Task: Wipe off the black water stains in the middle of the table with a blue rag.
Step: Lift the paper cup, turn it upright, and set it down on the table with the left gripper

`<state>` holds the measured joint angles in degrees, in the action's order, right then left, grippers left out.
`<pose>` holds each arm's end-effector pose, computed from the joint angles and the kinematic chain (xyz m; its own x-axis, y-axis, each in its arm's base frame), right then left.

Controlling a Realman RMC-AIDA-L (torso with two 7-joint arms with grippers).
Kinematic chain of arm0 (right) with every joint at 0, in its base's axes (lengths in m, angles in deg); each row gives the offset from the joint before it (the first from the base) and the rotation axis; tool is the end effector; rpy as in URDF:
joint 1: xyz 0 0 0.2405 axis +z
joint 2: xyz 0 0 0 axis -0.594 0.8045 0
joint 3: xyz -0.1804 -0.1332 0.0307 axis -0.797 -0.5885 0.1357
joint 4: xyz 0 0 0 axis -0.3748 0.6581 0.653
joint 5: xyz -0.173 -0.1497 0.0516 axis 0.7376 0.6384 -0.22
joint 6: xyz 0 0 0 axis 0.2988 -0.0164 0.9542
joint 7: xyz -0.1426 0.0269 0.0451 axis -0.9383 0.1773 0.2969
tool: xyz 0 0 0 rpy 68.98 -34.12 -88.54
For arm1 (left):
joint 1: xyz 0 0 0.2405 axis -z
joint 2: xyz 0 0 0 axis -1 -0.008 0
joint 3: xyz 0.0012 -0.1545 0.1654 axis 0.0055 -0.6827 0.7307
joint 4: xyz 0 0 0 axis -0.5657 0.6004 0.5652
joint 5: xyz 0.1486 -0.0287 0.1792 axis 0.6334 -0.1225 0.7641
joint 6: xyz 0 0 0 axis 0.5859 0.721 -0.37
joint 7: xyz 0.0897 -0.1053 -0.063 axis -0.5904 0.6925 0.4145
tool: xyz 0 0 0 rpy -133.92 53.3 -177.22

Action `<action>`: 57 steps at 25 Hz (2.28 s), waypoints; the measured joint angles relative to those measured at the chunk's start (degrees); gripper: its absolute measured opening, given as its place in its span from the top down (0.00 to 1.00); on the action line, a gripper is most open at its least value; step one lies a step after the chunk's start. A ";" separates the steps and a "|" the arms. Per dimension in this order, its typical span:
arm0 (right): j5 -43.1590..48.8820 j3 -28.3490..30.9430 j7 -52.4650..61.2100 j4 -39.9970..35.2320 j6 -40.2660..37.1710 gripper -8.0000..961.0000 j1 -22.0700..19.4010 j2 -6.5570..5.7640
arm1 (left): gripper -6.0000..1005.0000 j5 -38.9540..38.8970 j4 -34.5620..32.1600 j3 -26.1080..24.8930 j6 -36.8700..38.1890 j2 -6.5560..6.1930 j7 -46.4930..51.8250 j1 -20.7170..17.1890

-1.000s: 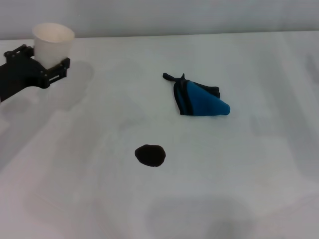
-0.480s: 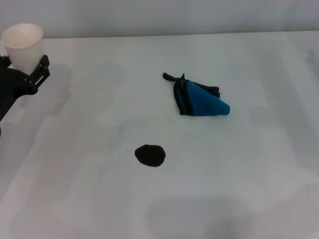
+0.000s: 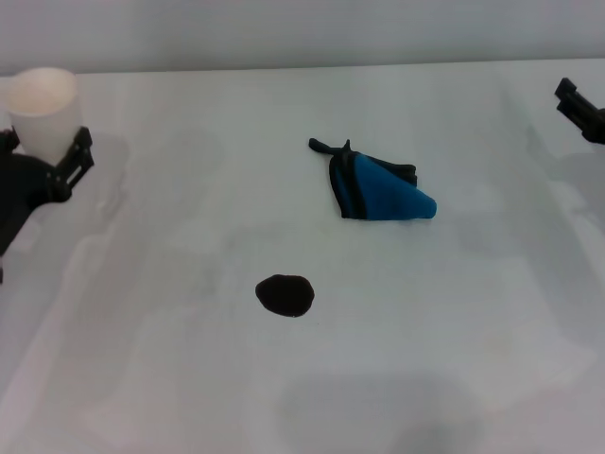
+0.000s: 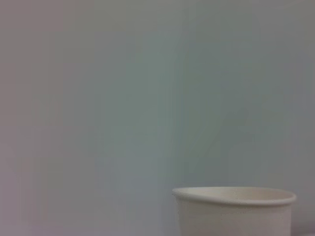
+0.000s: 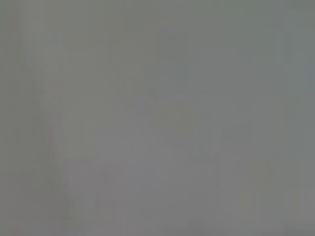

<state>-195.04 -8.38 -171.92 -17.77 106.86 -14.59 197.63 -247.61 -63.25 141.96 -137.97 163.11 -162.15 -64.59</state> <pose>0.3832 0.3397 0.0431 0.5525 -0.1604 -0.8179 -0.8334 -0.0926 -0.5449 -0.3073 0.3569 -0.0334 0.7503 0.0805 0.6562 0.6348 -0.3652 -0.6809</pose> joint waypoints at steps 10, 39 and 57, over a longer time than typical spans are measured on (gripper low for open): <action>0.16 -1.40 0.79 3.54 4.59 0.16 -0.18 0.25 | 0.24 -0.15 2.99 4.71 0.00 -0.04 0.04 -0.81; 0.24 -1.54 0.95 4.29 10.49 0.17 -1.76 0.15 | 0.24 -0.10 4.10 5.88 9.60 0.00 0.13 -0.38; 0.24 -1.55 1.35 3.31 11.13 0.18 -2.29 -0.16 | 0.20 -1.86 3.42 8.72 3.47 0.11 0.17 -2.81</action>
<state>-194.81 -9.93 -170.56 -14.46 117.99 -16.87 197.47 -249.47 -59.83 150.67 -134.50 163.22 -161.98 -67.40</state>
